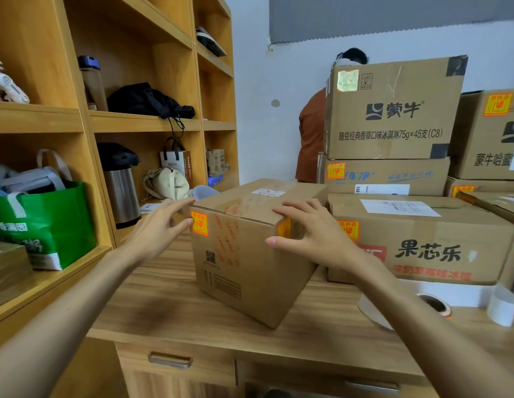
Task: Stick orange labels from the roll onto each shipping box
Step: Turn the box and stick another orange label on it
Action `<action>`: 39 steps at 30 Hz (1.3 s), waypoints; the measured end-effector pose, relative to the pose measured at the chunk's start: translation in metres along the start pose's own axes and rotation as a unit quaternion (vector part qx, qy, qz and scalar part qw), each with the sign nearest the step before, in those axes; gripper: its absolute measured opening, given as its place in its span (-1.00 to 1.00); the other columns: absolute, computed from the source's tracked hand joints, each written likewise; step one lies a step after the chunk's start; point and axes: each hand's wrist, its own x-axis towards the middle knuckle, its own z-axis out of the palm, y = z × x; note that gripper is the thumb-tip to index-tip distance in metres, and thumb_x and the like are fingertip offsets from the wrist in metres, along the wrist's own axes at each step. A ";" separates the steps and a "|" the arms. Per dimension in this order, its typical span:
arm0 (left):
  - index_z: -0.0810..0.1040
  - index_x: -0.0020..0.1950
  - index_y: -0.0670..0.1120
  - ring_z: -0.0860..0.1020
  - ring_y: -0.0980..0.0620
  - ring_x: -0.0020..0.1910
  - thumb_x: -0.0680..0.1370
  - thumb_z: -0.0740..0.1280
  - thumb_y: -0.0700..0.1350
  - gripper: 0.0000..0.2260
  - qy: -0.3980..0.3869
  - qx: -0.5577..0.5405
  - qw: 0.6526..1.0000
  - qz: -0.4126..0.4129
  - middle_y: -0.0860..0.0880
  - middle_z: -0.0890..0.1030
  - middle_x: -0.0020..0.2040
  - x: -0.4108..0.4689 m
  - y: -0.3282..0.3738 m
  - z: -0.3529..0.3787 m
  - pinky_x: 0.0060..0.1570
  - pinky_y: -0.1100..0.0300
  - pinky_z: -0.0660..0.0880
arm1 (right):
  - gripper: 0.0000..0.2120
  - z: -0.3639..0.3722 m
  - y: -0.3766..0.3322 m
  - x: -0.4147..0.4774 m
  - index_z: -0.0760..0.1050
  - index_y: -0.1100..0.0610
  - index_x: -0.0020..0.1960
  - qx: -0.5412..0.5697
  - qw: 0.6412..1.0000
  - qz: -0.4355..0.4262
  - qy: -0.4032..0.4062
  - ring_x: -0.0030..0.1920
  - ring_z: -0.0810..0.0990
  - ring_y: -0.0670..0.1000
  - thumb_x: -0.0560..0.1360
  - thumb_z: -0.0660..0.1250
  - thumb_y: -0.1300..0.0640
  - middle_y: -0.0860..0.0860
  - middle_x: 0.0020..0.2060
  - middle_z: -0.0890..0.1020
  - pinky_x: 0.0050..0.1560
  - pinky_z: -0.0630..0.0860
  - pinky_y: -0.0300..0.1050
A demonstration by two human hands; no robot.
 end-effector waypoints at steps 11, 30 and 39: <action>0.46 0.43 0.19 0.47 0.18 0.13 0.55 0.11 0.38 -0.48 0.082 -0.061 0.992 0.073 0.20 0.36 0.39 -0.038 0.034 0.008 0.00 0.06 0.51 | -0.54 0.034 -0.070 0.039 0.51 -0.01 0.36 0.111 0.993 -0.005 0.040 0.32 0.42 -0.06 0.58 0.25 -0.22 -0.09 0.32 0.55 0.35 0.34 -0.03; 0.14 0.62 0.18 0.42 0.09 0.39 0.39 0.57 0.07 -0.10 0.006 -0.353 0.923 -0.150 0.03 0.45 0.47 -0.062 -0.004 0.034 0.40 0.04 0.37 | -0.25 0.035 0.043 -0.039 0.36 0.04 0.46 0.277 0.925 0.260 0.020 0.13 0.58 -0.17 0.38 0.51 -0.21 -0.11 0.21 0.60 -0.04 0.51 -0.35; 0.27 0.55 0.20 0.49 0.15 0.32 0.16 0.64 0.27 0.03 -0.039 -0.358 0.920 -0.152 0.23 0.57 0.29 -0.072 0.001 0.040 0.36 -0.04 0.43 | -0.41 0.049 0.043 -0.044 0.38 -0.01 0.40 0.332 0.914 0.231 0.024 0.10 0.58 -0.27 0.44 0.52 0.02 -0.19 0.10 0.63 0.12 0.57 -0.27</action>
